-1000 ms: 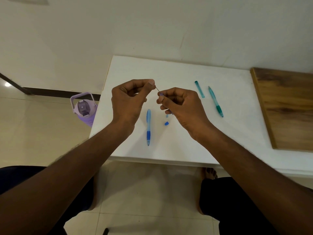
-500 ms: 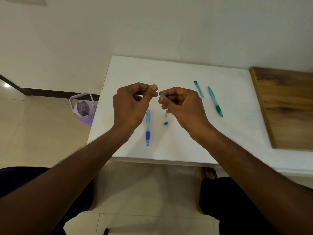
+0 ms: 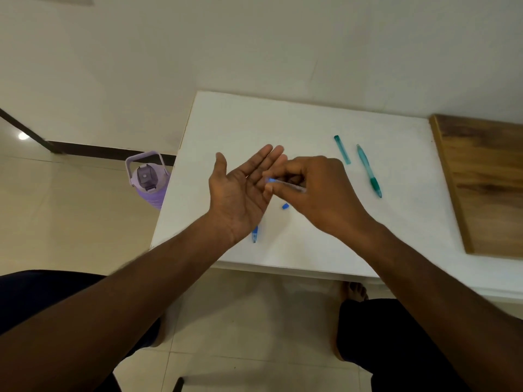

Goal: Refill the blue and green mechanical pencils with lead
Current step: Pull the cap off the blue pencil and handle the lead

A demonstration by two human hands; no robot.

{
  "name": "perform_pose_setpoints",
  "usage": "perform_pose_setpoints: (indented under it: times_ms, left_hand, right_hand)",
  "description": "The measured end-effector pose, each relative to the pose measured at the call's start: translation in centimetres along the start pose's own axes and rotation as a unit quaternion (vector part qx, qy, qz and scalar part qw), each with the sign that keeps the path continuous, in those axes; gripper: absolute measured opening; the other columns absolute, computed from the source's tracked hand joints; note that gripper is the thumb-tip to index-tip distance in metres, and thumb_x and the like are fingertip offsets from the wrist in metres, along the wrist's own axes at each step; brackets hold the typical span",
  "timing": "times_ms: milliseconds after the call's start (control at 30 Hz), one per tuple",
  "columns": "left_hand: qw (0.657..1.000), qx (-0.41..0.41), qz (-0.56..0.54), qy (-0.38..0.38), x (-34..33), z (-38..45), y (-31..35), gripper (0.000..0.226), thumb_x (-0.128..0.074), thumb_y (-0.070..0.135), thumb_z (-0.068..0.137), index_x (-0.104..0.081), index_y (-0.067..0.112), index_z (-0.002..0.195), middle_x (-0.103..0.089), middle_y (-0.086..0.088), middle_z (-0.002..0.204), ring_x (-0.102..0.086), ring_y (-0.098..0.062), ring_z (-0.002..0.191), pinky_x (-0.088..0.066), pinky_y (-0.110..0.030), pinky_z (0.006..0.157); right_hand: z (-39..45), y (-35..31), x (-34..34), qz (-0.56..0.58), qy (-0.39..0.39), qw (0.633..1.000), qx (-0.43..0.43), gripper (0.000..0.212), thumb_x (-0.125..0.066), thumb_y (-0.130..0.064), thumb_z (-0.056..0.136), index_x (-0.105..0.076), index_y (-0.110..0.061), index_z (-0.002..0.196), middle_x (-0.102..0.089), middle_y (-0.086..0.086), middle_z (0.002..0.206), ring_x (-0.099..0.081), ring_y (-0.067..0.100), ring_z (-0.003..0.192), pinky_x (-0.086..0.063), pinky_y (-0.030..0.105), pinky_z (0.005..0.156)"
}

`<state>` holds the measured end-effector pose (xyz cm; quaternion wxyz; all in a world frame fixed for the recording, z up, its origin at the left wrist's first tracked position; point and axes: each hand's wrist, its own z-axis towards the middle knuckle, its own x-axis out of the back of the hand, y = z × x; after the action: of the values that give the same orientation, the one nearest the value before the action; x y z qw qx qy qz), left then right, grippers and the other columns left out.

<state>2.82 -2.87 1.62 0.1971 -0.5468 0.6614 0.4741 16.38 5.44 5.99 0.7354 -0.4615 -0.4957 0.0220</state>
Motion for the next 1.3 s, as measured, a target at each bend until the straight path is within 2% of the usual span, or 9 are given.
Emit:
perform_pose_setpoints:
  times_ms: [100, 200, 533, 667, 833, 1033, 1167, 1233, 1300]
  left_hand:
    - [0.996, 0.000, -0.035, -0.076, -0.3, 0.2, -0.2, 0.097, -0.011, 0.074, 0.103, -0.056, 0.000, 0.146, -0.062, -0.018, 0.148, -0.059, -0.028, 0.139, -0.055, -0.042, 0.109]
    - [0.992, -0.005, -0.052, -0.117, -0.2, 0.4, -0.5, 0.097, -0.013, 0.074, 0.103, -0.059, -0.002, 0.142, -0.063, -0.020, 0.146, -0.064, -0.030, 0.134, -0.058, -0.042, 0.105]
    - [0.988, -0.005, -0.055, -0.141, -0.1, 0.6, -0.6, 0.093, -0.014, 0.071, 0.105, -0.059, -0.002, 0.142, -0.066, -0.019, 0.142, -0.069, -0.031, 0.127, -0.059, -0.043, 0.101]
    - [0.989, -0.005, -0.051, -0.140, -0.3, 0.4, -0.8, 0.092, -0.014, 0.070, 0.105, -0.057, -0.003, 0.143, -0.066, -0.020, 0.141, -0.069, -0.031, 0.126, -0.057, -0.045, 0.106]
    - [0.990, -0.005, -0.044, -0.131, -0.5, 0.3, -0.7, 0.092, -0.012, 0.070, 0.105, -0.055, -0.001, 0.145, -0.061, -0.018, 0.148, -0.069, -0.030, 0.125, -0.052, -0.045, 0.110]
    - [0.988, -0.019, -0.057, -0.145, -1.1, 0.2, 0.0, 0.095, -0.016, 0.075, 0.102, -0.055, 0.000, 0.146, -0.059, -0.019, 0.150, -0.067, -0.030, 0.129, -0.052, -0.045, 0.111]
    - [0.997, -0.034, 0.008, -0.072, -1.7, -0.2, 0.7, 0.084, -0.030, 0.075, 0.101, -0.067, 0.007, 0.136, -0.068, -0.016, 0.140, -0.070, -0.029, 0.121, -0.054, -0.045, 0.109]
    - [0.990, -0.072, 0.121, 0.019, -1.8, -0.3, 0.8, 0.061, -0.043, 0.064, 0.104, -0.077, 0.016, 0.121, -0.078, -0.007, 0.120, -0.076, -0.023, 0.106, -0.063, -0.040, 0.093]
    - [0.958, -0.129, 0.236, 0.095, -1.8, -0.4, 0.6, 0.037, -0.053, 0.051, 0.105, -0.080, 0.024, 0.109, -0.081, 0.003, 0.102, -0.074, -0.012, 0.088, -0.061, -0.033, 0.078]
  right_hand:
    - [-0.4, -0.7, -0.2, -0.057, -0.034, 0.997, 0.041, 0.023, -0.081, -0.029, 0.091, -0.082, -0.015, 0.109, -0.081, 0.000, 0.097, -0.068, 0.005, 0.079, -0.040, -0.001, 0.076]
    - [-0.1, -0.9, 0.5, -0.074, -0.035, 0.996, 0.046, 0.021, -0.081, -0.029, 0.091, -0.082, -0.014, 0.105, -0.081, 0.002, 0.095, -0.064, 0.006, 0.078, -0.037, -0.002, 0.074]
    - [-0.4, -1.5, 0.7, -0.099, -0.059, 0.991, 0.074, 0.026, -0.078, -0.029, 0.094, -0.081, -0.013, 0.114, -0.081, 0.004, 0.107, -0.066, 0.010, 0.084, -0.036, 0.005, 0.079]
    - [-0.6, -1.5, 0.9, -0.091, -0.030, 0.992, 0.083, 0.021, -0.083, -0.023, 0.090, -0.083, -0.011, 0.107, -0.082, 0.006, 0.099, -0.068, 0.011, 0.079, -0.041, 0.009, 0.077]
    - [-0.6, -0.9, 0.4, -0.082, -0.028, 0.994, 0.067, 0.022, -0.081, -0.027, 0.091, -0.082, -0.013, 0.108, -0.081, 0.004, 0.099, -0.058, 0.003, 0.077, -0.034, -0.001, 0.078]
    - [-0.5, -0.7, 0.5, -0.040, 0.023, 0.998, 0.052, 0.020, -0.081, -0.031, 0.092, -0.082, -0.017, 0.106, -0.080, -0.002, 0.095, -0.069, 0.010, 0.077, -0.049, 0.012, 0.077]
    - [-0.1, -0.4, 0.8, 0.003, 0.044, 0.999, 0.015, 0.018, -0.079, -0.035, 0.093, -0.081, -0.023, 0.105, -0.077, -0.011, 0.093, -0.071, 0.008, 0.080, -0.048, 0.004, 0.076]
    - [0.1, -0.2, 1.1, 0.024, 0.067, 0.997, -0.002, 0.018, -0.078, -0.037, 0.093, -0.080, -0.025, 0.107, -0.074, -0.015, 0.091, -0.071, 0.004, 0.085, -0.050, 0.004, 0.076]
    - [0.3, -0.1, 1.5, 0.051, 0.094, 0.994, -0.016, 0.018, -0.079, -0.035, 0.093, -0.080, -0.025, 0.107, -0.074, -0.017, 0.090, -0.071, 0.001, 0.090, -0.053, 0.005, 0.076]
